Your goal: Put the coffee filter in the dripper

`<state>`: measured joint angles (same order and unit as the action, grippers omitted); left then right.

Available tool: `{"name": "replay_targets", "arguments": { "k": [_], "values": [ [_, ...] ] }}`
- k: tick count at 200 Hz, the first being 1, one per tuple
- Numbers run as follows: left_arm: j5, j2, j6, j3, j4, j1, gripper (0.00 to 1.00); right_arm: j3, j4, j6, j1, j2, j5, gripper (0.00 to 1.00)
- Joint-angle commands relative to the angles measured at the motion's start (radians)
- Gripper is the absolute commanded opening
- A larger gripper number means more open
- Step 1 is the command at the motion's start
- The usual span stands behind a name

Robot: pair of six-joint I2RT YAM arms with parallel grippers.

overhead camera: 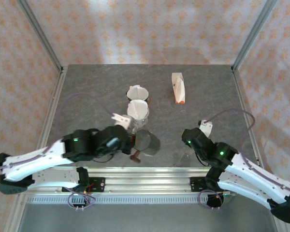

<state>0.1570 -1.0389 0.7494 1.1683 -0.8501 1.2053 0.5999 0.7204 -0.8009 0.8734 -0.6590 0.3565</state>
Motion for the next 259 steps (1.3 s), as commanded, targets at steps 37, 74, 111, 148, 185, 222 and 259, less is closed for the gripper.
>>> {"name": "replay_targets", "arguments": {
  "k": [37,74,111,148,185,222,259],
  "values": [
    [0.053,-0.321,-0.036,0.103,0.090,0.011,0.00,0.018,0.167,-0.040,-0.005,0.114,0.099,0.53],
    [0.033,-0.452,-0.045,0.100,0.102,-0.007,0.00,-0.004,0.176,-0.040,-0.004,0.157,0.075,0.53],
    [-0.015,-0.505,-0.029,0.041,0.161,-0.053,0.00,-0.015,0.176,-0.032,-0.004,0.174,0.058,0.53],
    [0.002,-0.523,-0.025,-0.002,0.171,-0.073,0.00,-0.014,0.166,-0.022,-0.004,0.173,0.049,0.54],
    [0.004,-0.557,-0.035,-0.002,0.154,-0.088,0.00,-0.016,0.157,-0.020,-0.004,0.173,0.042,0.54],
    [0.003,-0.562,-0.035,-0.002,0.163,-0.088,0.06,-0.014,0.153,-0.024,-0.004,0.173,0.029,0.57],
    [0.003,-0.564,-0.029,-0.015,0.169,-0.087,0.20,-0.015,0.156,-0.033,-0.004,0.174,0.027,0.58]
  ]
}}
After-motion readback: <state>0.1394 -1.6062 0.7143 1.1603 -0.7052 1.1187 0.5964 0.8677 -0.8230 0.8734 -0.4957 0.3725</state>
